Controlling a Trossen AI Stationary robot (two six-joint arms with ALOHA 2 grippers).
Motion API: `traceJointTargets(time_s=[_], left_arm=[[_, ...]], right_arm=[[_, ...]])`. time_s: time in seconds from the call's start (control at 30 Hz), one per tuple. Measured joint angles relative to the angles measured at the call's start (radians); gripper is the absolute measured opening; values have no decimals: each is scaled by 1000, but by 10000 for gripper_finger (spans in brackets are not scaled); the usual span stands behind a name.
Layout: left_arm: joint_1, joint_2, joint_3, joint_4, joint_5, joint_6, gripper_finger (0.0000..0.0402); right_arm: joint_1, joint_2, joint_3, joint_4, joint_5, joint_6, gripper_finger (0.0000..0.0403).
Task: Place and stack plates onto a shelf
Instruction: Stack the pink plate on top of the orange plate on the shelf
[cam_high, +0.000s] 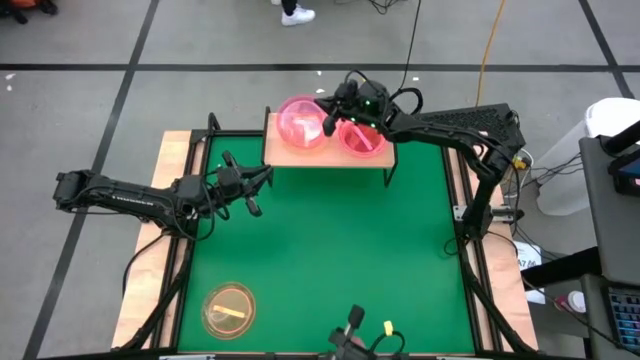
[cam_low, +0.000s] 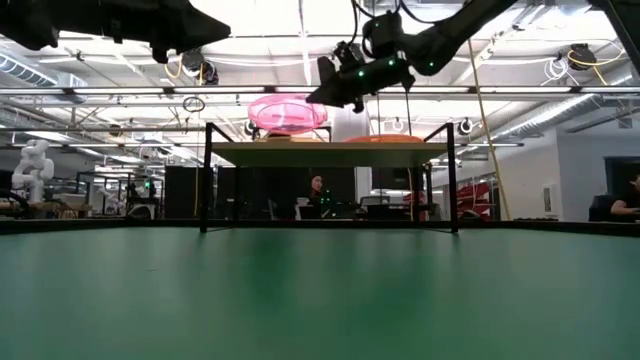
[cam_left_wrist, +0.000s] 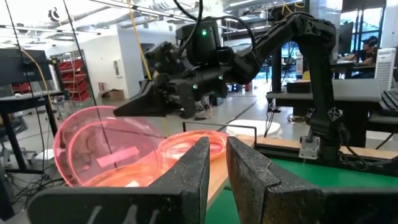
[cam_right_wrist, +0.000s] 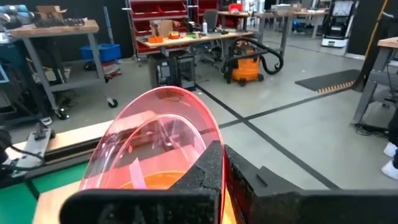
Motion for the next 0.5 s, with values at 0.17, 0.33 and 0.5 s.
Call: traceJointTargets(time_s=[0.17,0.33,0.5], left_arm=[[0,0,0,-6,0,0,63],[0,0,0,-5,0,1,63],[0,0,0,-5,0,0,63]], right_arm=[[-5,6,0,-6,1,-8,0],[-5,7,0,-9,1,-20,8],[-5,7,0,-32,2,-30,36]])
